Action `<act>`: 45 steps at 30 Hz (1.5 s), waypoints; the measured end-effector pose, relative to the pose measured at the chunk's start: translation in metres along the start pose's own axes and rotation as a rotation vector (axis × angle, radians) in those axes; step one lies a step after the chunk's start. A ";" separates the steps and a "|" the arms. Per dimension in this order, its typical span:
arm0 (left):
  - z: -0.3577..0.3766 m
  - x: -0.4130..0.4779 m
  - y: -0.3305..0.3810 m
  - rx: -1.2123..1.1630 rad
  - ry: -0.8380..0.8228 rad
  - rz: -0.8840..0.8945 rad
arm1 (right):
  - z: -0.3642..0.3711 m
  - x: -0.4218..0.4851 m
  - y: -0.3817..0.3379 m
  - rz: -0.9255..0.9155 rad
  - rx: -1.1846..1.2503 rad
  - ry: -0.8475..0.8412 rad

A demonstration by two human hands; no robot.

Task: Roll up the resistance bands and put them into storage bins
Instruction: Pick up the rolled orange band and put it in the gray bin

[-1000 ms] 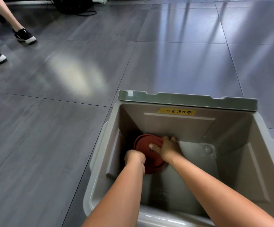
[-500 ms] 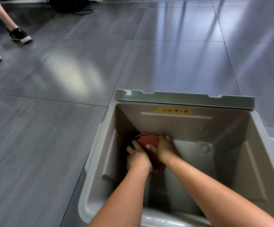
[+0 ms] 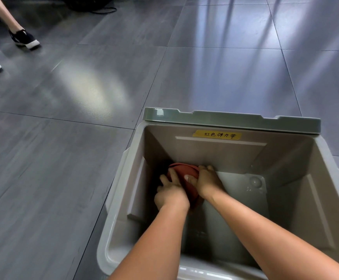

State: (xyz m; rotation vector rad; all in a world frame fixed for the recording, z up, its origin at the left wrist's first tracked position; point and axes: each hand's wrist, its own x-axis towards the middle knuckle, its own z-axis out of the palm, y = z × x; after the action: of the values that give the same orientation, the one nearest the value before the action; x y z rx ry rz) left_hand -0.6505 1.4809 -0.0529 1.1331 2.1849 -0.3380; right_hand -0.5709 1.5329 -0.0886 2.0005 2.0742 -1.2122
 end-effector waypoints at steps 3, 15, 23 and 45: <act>0.001 0.002 -0.005 -0.033 0.079 0.017 | -0.003 0.001 0.001 0.008 0.021 0.020; -0.003 0.000 0.003 0.045 -0.012 0.029 | 0.005 0.014 0.013 0.079 0.287 -0.003; -0.005 0.002 0.001 0.061 -0.016 0.117 | 0.013 0.029 0.018 0.105 0.295 -0.024; -0.116 -0.041 0.000 -0.518 -0.054 0.501 | -0.132 -0.080 -0.024 -0.324 0.019 0.100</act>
State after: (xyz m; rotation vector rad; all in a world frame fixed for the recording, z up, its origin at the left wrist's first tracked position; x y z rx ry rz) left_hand -0.6830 1.5115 0.0616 1.2840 1.7117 0.3888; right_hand -0.5130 1.5371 0.0563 1.8166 2.5214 -1.1961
